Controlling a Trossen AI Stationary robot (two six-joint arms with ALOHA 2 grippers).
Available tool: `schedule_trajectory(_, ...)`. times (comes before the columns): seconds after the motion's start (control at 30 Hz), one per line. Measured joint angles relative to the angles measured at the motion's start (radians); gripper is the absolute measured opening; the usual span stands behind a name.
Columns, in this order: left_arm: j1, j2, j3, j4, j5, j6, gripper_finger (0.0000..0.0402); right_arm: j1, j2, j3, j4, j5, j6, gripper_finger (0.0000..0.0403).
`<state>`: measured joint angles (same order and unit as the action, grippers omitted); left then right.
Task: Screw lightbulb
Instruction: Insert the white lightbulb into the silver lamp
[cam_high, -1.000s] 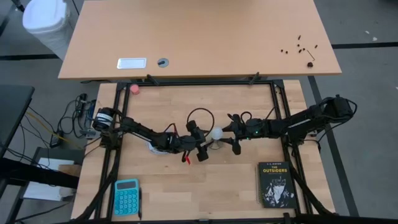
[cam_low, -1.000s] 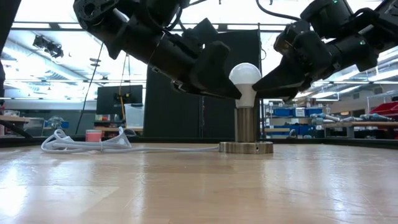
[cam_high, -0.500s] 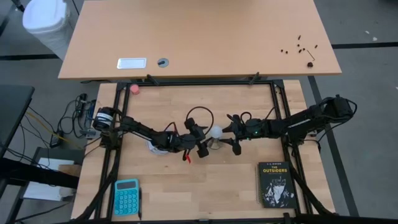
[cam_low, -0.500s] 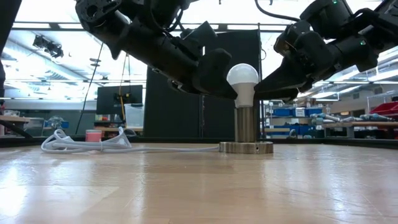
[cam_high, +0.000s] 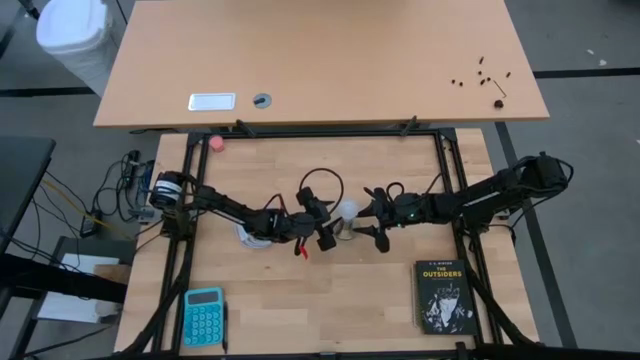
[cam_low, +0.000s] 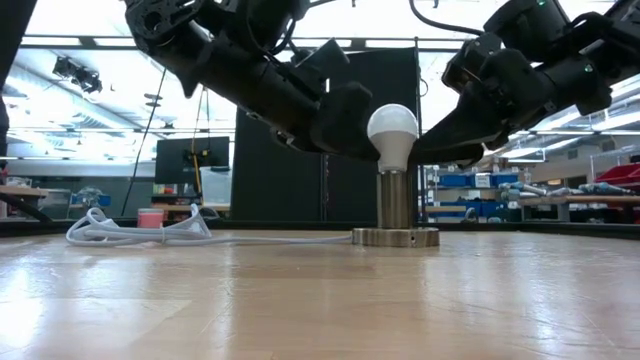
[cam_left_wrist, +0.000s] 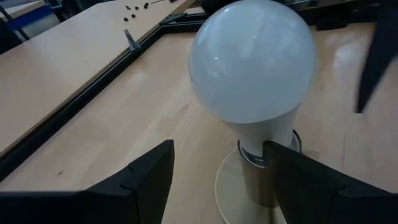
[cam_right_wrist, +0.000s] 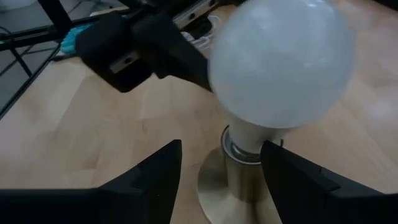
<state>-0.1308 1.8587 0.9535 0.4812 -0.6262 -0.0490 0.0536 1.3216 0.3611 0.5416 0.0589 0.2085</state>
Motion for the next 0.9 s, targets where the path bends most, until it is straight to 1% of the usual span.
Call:
schedule_trajectory(0.63, -0.017, 0.0, 0.0, -0.008, 0.018, -0.008, 0.0252, 0.011, 0.0, 0.0, 0.004, 0.002, -0.008, 0.0229)
schedule_trajectory(0.77, -0.028, 0.0, 0.0, -0.046, 0.017, -0.033, 0.0252, 0.011, 0.0, 0.0, -0.004, 0.004, -0.006, 0.0229)
schedule_trajectory(0.9, -0.042, 0.0, 0.0, -0.09, 0.001, -0.069, 0.0252, 0.011, 0.0, 0.0, -0.028, 0.028, -0.005, 0.0229)
